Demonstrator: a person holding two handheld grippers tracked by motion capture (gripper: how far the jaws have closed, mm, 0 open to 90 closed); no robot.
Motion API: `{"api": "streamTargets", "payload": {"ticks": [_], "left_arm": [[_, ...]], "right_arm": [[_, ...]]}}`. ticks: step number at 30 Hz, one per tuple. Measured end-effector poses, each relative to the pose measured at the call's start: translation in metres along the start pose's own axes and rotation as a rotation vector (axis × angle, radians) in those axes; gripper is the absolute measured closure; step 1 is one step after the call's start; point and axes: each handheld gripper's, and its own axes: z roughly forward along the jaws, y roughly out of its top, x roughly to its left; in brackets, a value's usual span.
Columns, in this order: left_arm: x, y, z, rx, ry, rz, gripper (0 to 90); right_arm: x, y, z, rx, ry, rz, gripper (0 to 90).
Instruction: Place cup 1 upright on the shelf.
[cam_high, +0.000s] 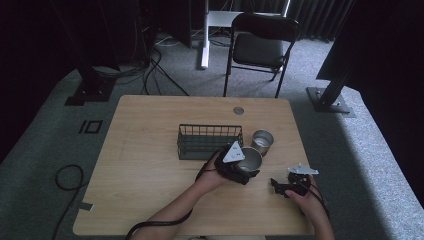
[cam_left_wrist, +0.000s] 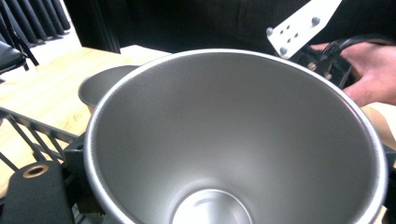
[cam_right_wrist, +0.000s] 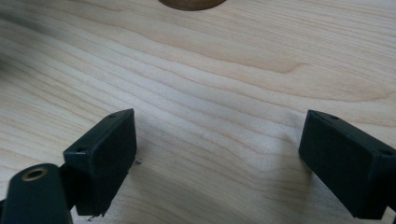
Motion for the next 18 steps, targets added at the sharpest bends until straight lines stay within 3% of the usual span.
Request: {"api": "streamTargets", "payload": {"ticks": [9, 18], "left_arm": [[0.003, 0.014, -0.014, -0.011, 0.009, 0.004, 13.8], [0.01, 0.023, -0.028, -0.029, 0.05, -0.001, 13.7]], "right_arm": [[0.0, 0.0, 0.0, 0.0, 0.0, 0.001, 11.0], [0.0, 0.0, 0.0, 0.0, 0.0, 0.0, 11.0]]}}
